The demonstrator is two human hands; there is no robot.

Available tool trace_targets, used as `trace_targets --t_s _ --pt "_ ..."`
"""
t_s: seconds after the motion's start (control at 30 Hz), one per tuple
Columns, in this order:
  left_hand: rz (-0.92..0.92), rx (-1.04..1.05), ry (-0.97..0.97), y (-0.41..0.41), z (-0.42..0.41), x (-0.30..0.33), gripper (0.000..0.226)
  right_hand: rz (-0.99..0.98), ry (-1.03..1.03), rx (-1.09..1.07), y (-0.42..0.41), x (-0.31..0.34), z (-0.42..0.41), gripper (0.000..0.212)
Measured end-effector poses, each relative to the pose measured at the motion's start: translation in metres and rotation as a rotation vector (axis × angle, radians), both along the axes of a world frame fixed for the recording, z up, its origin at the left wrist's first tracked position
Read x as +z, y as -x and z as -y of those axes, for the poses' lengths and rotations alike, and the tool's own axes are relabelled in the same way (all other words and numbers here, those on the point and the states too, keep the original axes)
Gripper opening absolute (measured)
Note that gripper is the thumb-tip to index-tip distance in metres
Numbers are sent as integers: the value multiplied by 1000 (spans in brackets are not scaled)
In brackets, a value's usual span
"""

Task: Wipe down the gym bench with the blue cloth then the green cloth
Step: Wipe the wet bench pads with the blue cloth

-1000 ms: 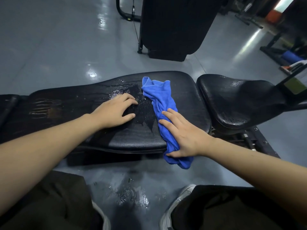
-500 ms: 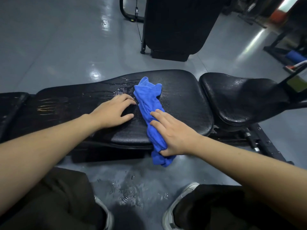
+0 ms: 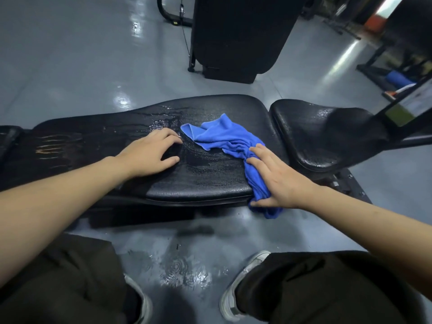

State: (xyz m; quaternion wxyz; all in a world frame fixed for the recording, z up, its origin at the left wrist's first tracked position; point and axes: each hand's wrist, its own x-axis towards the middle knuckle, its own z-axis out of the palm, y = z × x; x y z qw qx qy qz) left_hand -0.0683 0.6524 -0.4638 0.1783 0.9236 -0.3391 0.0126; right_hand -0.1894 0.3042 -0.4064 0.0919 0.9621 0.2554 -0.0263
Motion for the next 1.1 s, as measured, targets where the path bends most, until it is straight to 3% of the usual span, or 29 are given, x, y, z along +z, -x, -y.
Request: trace_targets --t_s 0.37,0.7,0.93,1.03,1.1 --pt "13 -12 14 -1 -3 -2 48 -31 -63 19 -26 -18 -52 125" --pt "13 -6 24 -1 -3 -2 49 -69 -226 -121 -76 -22 -88 132" --pt "16 -18 56 -2 -8 -7 50 97 -167 -261 -127 -32 -112 112" --pt "26 -33 69 -6 -10 -9 50 174 -159 -233 -133 -30 -113 103" --pt "30 -47 76 -9 -11 -10 50 118 -197 -178 -132 -20 -106 108"
